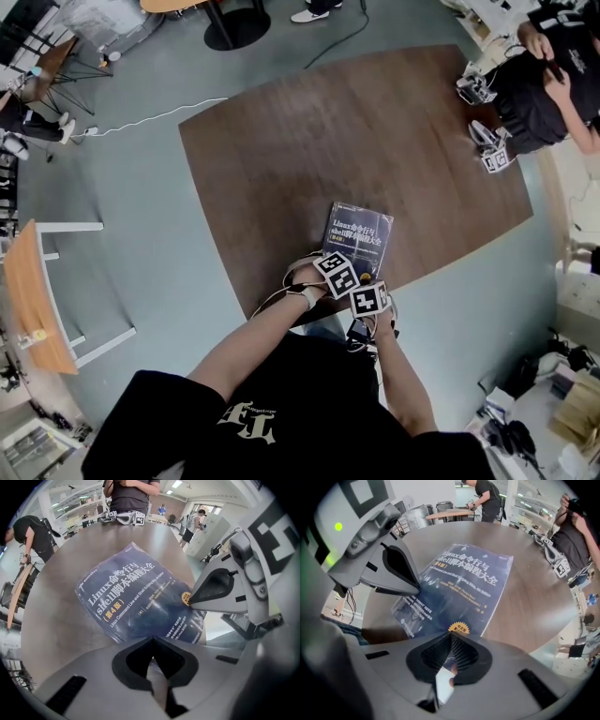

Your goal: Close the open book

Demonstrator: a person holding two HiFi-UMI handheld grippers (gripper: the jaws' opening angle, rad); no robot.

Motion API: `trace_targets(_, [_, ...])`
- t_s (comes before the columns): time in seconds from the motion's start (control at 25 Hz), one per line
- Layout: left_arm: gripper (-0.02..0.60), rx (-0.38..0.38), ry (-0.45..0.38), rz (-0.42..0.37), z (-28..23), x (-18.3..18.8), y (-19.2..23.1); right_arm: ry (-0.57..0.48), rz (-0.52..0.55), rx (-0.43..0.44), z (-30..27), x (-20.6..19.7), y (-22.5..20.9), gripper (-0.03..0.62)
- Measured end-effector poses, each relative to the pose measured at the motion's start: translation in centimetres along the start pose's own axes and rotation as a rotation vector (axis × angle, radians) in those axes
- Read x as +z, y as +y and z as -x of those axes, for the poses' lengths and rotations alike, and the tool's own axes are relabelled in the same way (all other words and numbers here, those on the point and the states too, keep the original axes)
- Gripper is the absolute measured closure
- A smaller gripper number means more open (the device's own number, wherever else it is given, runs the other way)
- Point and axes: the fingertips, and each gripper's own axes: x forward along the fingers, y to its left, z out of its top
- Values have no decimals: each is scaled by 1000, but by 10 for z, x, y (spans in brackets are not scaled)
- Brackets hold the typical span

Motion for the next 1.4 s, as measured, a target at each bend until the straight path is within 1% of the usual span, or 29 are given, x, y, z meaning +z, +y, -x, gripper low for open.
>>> trace_targets(0.2, [577,-3,-30,38,-1,0,0,-17,0,4,-1,-1,-1,603])
trace_targets(0.4, [577,40,-67,33,-1,-1,-1,-52,-5,-13,-2,-2,-1,604])
trace_targets(0.48, [577,46,-98,40,-1,-1,0,-63,-14,-12,-2,-3,-2,603])
trace_targets(0.52, [577,36,-122,53,-1,0,0,-64,-23,-7,-3,-5,-2,603])
trace_targets(0.6, [577,-13,-192,103,0,0,0,-63,-51,12,-5,-13,-1,603])
trace_targets(0.68, [578,-65,-287,160,7,-1,1,-122,-51,22,-3,-12,-3,603])
trace_targets(0.72, [578,-68,-336,173,15,-2,2,-164,-42,11,2,-10,-6,604])
trace_targets(0.84, [578,-30,-460,189,52,-12,4,-292,-26,-72,39,1,-14,605])
trace_targets(0.92, [578,-25,-549,214,81,-21,4,-392,-30,-101,75,12,-13,605])
trace_targets(1.04, [578,-27,-663,235,121,-36,-5,-522,-49,-114,125,18,-7,605])
trace_targets(1.12, [578,-9,-727,230,148,-48,-12,-598,-77,-118,159,22,0,605])
trace_targets(1.2, [578,14,-796,243,176,-61,-18,-680,-95,-123,195,26,9,605])
trace_targets(1.32, [578,28,-911,270,221,-84,-25,-768,-75,-144,239,29,30,605])
trace_targets(1.4, [578,54,-961,282,247,-102,-25,-809,-59,-160,260,32,45,605])
